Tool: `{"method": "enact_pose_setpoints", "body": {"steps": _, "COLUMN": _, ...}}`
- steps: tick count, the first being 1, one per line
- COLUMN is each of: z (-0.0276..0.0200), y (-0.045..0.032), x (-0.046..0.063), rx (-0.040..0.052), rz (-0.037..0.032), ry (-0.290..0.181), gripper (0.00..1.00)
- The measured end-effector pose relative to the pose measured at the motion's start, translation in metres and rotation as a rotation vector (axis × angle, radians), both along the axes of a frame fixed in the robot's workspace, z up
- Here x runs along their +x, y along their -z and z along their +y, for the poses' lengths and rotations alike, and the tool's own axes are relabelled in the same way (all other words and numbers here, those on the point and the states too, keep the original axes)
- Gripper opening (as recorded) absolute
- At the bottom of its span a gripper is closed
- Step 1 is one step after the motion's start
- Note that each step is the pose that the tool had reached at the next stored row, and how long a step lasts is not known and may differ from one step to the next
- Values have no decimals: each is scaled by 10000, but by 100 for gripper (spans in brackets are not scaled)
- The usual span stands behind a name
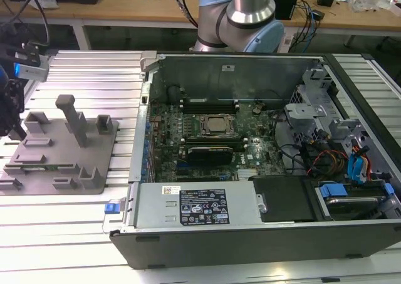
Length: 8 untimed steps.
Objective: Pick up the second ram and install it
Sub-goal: 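Pick up the second ram and move it above second insertion slot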
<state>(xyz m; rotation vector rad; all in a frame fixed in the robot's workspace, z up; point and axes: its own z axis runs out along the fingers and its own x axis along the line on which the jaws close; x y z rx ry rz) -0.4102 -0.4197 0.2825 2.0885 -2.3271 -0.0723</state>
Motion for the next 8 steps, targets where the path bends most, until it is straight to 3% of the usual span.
{"method": "enact_pose_setpoints", "body": {"steps": 8, "z": -62, "y": 161, "x": 0, "rx": 1, "rz": -2, "ry": -9, "gripper": 8}}
